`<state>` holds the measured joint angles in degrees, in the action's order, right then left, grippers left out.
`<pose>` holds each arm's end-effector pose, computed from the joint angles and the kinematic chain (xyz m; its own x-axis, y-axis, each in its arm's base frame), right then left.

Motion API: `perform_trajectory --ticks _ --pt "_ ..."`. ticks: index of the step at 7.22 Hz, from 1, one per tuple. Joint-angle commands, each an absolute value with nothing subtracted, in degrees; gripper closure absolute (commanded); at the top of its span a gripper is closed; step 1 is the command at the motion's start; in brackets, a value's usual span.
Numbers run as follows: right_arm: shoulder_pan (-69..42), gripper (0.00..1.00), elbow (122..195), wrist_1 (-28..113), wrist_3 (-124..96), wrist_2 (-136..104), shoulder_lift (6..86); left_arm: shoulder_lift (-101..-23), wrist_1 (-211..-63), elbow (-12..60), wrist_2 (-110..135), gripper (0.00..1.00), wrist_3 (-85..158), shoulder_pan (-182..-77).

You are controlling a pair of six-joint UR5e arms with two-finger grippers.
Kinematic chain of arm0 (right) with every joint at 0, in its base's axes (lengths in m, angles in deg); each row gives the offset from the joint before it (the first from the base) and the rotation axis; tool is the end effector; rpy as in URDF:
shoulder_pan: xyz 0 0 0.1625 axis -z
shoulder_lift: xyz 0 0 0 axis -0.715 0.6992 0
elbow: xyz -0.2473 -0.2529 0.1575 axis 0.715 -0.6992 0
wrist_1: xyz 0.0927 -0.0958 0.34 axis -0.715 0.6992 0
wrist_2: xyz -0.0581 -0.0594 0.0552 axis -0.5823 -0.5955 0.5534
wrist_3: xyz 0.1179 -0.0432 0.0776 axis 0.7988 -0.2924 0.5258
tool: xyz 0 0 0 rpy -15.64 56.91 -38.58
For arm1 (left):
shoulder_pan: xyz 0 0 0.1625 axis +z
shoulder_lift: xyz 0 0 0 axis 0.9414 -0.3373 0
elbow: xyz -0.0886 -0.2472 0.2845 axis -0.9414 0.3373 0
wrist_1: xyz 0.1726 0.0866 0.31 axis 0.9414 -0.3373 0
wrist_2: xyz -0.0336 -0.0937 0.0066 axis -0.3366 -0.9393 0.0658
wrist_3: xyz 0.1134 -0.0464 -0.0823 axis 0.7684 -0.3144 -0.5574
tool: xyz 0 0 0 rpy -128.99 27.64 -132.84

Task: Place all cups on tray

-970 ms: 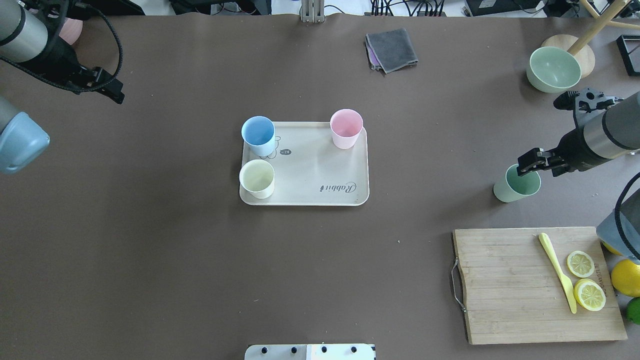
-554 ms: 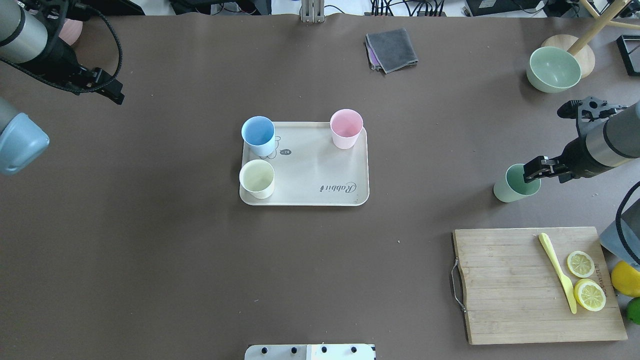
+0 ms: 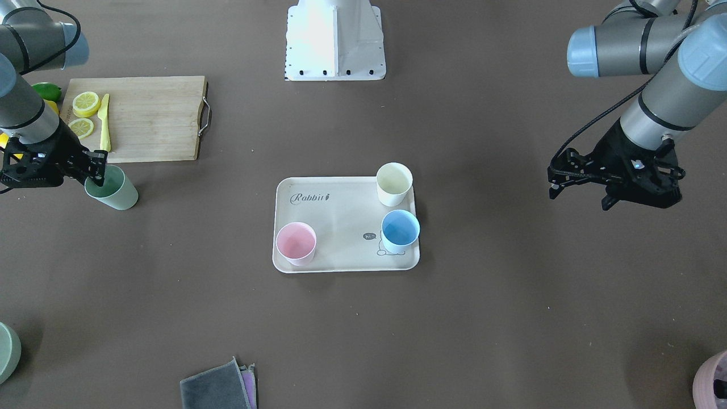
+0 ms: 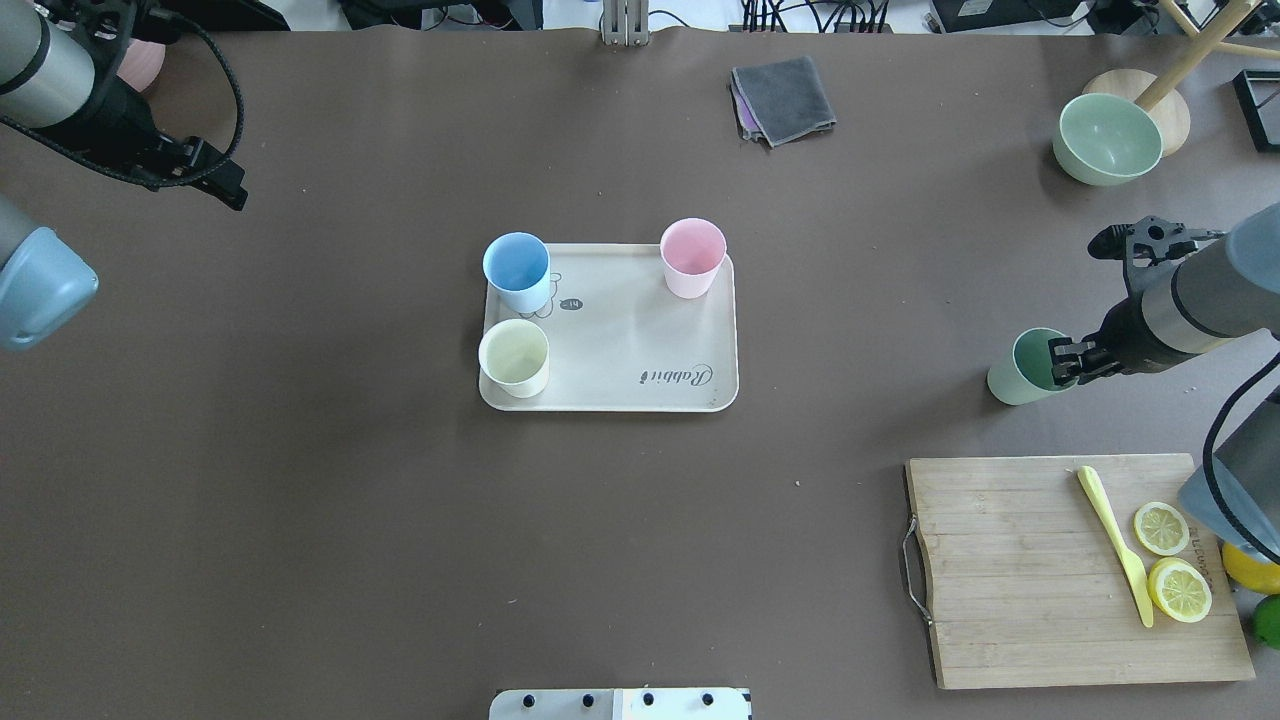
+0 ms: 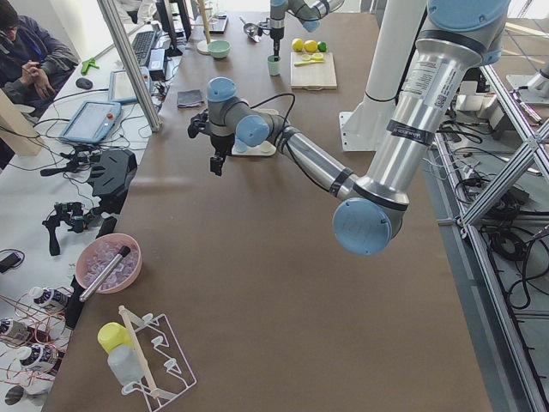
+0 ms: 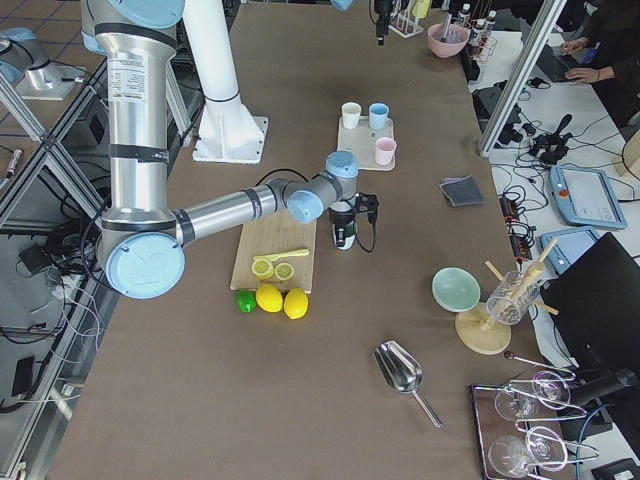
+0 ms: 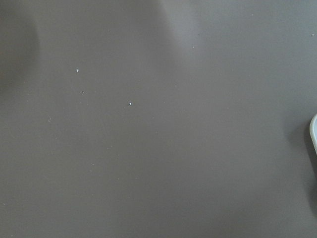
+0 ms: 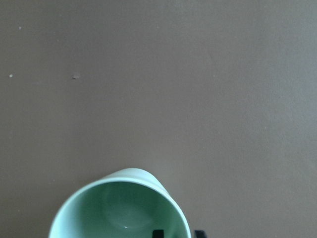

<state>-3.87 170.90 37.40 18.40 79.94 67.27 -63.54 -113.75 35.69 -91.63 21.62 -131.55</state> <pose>-0.2613 -0.4009 0.5208 0.7371 -0.0192 0.6755 -0.0147 0.9989 0.0444 0.2340 -0.5251 0.3731 0.6650 0.2541 -0.7023 -0.0624 0.9560 0.2868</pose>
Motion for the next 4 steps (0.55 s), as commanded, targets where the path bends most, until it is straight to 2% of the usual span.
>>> perform_trajectory --ticks 1,2,4 --pt "-3.4 1.0 171.29 37.41 18.07 80.12 66.27 -63.53 -113.75 35.51 -91.64 0.02 21.69 -131.46" --pt "-3.75 1.0 172.51 37.67 18.33 81.69 64.09 -63.62 -113.75 35.51 -91.64 0.02 21.6 -131.46" --pt "-5.33 1.0 172.96 44.91 22.08 86.26 53.93 -63.62 -113.84 35.33 -91.64 0.02 21.6 -131.28"
